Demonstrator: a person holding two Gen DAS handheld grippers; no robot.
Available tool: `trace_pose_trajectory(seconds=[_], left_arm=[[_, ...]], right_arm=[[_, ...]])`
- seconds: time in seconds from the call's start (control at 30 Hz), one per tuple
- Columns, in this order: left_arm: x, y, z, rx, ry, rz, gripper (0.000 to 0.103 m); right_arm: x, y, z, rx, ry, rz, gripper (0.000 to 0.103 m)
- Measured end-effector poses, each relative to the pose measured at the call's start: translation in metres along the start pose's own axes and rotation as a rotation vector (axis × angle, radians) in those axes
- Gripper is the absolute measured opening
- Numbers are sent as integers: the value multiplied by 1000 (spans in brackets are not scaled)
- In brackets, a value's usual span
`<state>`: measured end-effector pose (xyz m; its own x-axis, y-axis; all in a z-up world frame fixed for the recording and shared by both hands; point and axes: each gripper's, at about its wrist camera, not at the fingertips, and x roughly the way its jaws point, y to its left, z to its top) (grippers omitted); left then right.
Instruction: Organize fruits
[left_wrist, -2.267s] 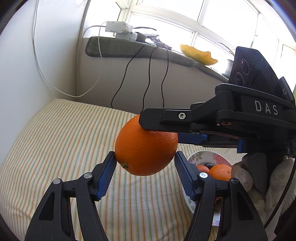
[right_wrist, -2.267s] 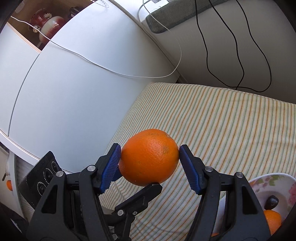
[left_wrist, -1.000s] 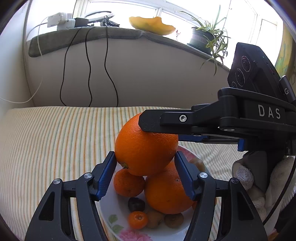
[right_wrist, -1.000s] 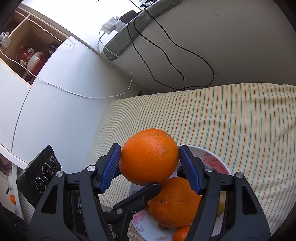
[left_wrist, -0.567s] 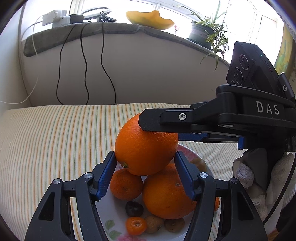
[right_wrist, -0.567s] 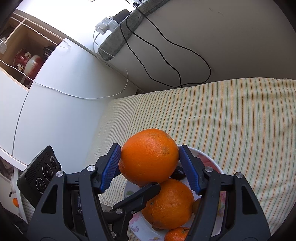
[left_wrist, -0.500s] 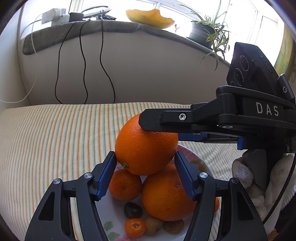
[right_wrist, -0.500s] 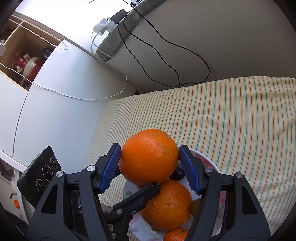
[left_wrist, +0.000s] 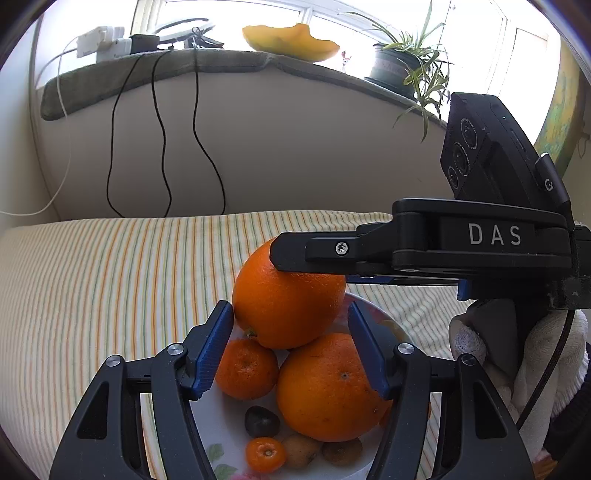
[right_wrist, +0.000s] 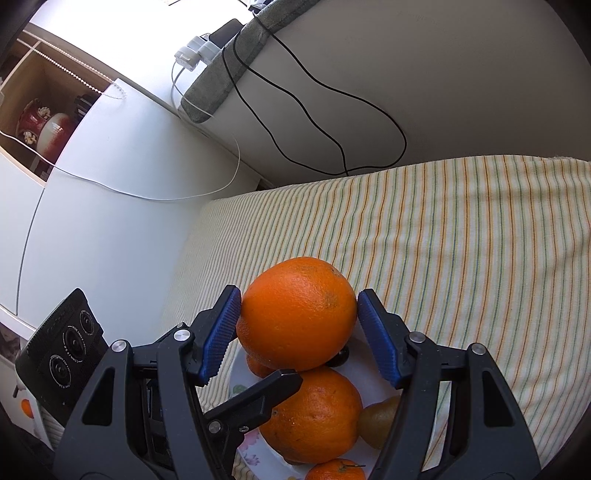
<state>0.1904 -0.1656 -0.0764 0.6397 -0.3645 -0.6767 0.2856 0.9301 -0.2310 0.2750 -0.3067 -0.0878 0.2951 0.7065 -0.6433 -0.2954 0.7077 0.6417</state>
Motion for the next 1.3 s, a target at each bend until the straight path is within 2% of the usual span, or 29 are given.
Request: trace_pose_trajectory(seconds=[0.6, 0.67, 0.8, 1.03, 1.3], left_arm=[[-22, -1, -4, 12, -23, 19, 64], [-28, -1, -6, 14, -29, 20, 64], [-38, -1, -9, 14, -39, 22, 64], [-57, -1, -20, 20, -54, 23, 65], [-77, 5, -39, 3, -70, 52, 74]], right_arm=[[-13, 20, -5, -73, -35, -68, 70], [-18, 23, -8, -84, -46, -74, 74], [-28, 29, -15, -101, -67, -77, 75], [-47, 39, -33, -144, -120, -108, 79], [-71, 55, -68, -209, -221, -170, 86]])
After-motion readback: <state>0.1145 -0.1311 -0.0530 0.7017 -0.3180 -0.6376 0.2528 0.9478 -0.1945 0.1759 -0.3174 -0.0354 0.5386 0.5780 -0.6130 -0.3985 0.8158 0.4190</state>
